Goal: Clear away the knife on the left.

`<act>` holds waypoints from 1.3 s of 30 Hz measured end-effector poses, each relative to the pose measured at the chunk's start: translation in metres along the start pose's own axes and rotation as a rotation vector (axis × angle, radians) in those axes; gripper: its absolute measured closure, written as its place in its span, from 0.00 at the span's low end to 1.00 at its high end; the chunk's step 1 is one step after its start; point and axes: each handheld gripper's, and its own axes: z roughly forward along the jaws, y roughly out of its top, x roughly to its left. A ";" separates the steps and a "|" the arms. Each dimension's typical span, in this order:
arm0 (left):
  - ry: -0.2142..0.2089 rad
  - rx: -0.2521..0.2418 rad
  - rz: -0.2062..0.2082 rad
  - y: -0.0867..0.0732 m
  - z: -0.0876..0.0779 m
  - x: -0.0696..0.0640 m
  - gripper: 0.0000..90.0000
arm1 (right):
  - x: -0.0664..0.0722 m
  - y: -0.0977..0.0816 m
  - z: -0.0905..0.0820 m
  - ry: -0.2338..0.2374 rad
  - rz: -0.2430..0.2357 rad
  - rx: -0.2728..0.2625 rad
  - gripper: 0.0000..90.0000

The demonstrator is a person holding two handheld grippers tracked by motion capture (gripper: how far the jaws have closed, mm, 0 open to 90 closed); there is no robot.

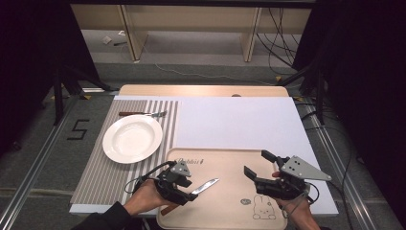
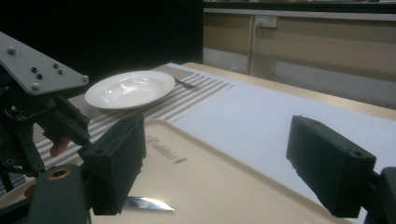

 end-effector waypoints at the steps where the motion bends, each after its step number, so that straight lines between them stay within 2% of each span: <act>1: 0.003 0.003 0.002 0.000 0.000 -0.001 0.58 | 0.000 0.000 0.000 0.000 0.000 0.000 0.23; 6: 0.014 0.041 0.038 0.002 0.007 -0.005 0.76 | 0.000 0.000 0.000 0.000 -0.001 0.001 0.23; 7: 0.015 0.048 0.041 0.002 0.009 -0.006 0.76 | 0.000 0.000 0.000 0.000 -0.001 0.001 0.23; 11: 0.013 0.069 0.055 0.004 0.014 -0.008 0.88 | 0.000 0.000 0.000 0.001 -0.001 0.001 0.23; 15: 0.007 0.086 0.068 0.005 0.017 -0.009 0.94 | 0.000 0.000 0.000 0.001 0.001 0.001 0.23; 20: 0.000 0.103 0.077 0.006 0.020 -0.011 0.99 | 0.000 0.000 0.000 0.002 -0.002 0.002 0.23; 25: -0.006 0.120 0.081 0.007 0.025 -0.013 1.00 | 0.000 0.000 0.000 0.002 -0.001 0.002 0.23; 29: 0.000 0.146 0.101 0.008 0.029 -0.015 1.00 | 0.000 0.000 0.000 0.001 0.000 0.003 0.23; 39: 0.027 0.170 0.068 0.008 0.034 -0.011 1.00 | 0.000 0.000 0.000 0.002 0.000 0.003 0.23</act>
